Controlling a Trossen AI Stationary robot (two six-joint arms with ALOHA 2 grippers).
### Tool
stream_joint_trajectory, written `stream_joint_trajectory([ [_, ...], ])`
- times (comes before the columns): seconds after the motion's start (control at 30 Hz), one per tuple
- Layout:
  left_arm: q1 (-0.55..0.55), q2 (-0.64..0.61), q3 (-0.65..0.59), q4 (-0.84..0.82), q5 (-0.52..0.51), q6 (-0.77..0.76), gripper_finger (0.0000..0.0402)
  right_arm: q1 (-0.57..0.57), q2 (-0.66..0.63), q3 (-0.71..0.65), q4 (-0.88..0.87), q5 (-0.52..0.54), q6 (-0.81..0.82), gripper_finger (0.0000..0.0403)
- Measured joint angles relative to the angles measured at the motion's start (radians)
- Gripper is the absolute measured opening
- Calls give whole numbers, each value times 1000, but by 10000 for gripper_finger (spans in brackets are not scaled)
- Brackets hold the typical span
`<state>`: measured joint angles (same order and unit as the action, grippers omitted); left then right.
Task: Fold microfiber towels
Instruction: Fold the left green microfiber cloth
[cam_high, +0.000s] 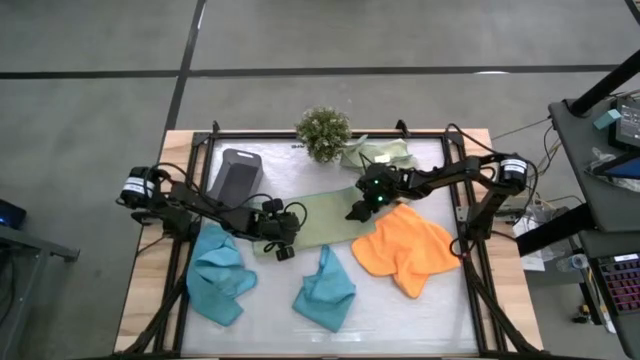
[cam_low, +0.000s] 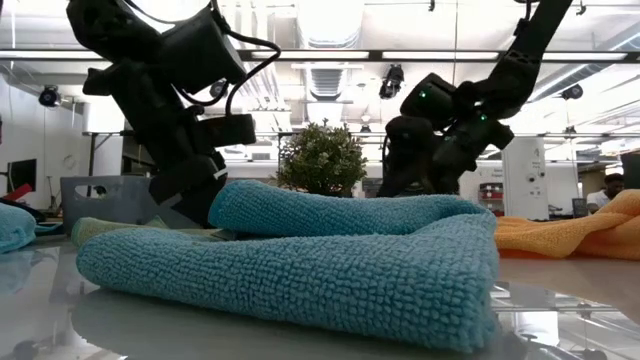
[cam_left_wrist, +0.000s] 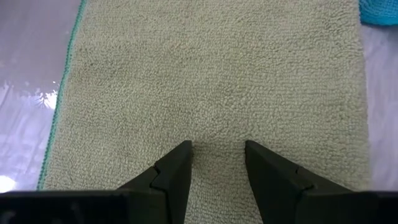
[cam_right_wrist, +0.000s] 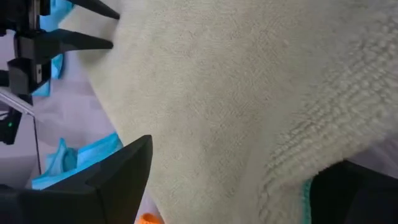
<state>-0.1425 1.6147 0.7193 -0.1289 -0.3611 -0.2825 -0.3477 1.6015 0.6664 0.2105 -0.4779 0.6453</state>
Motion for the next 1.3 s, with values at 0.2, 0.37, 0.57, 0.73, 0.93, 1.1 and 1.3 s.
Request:
stream_joint_trajectory([
  [0.2, 0, -2, 0, -2, 0, 1, 137, 0, -38, -4, -11, 14, 15, 242],
  [0.37, -2, -29, 0, -18, 0, 11, 137, 3, -40, -4, -4, 37, 28, 134],
  [0.57, -12, -132, 0, -60, -3, 32, 137, 3, -41, -4, 0, 46, 20, 19],
  [0.73, -36, -221, -10, -129, -5, 27, 137, -2, -82, 2, -75, 71, 8, 10],
  [0.93, -70, -248, -13, -149, -5, 31, 137, -4, -209, 117, -497, 282, -90, 9],
  [1.1, -75, -252, -14, -175, -7, 31, 137, -4, -273, 285, -868, 510, -119, 9],
  [1.3, -75, -249, -31, -204, -8, 20, 137, 22, -198, 411, -954, 490, -124, 9],
])
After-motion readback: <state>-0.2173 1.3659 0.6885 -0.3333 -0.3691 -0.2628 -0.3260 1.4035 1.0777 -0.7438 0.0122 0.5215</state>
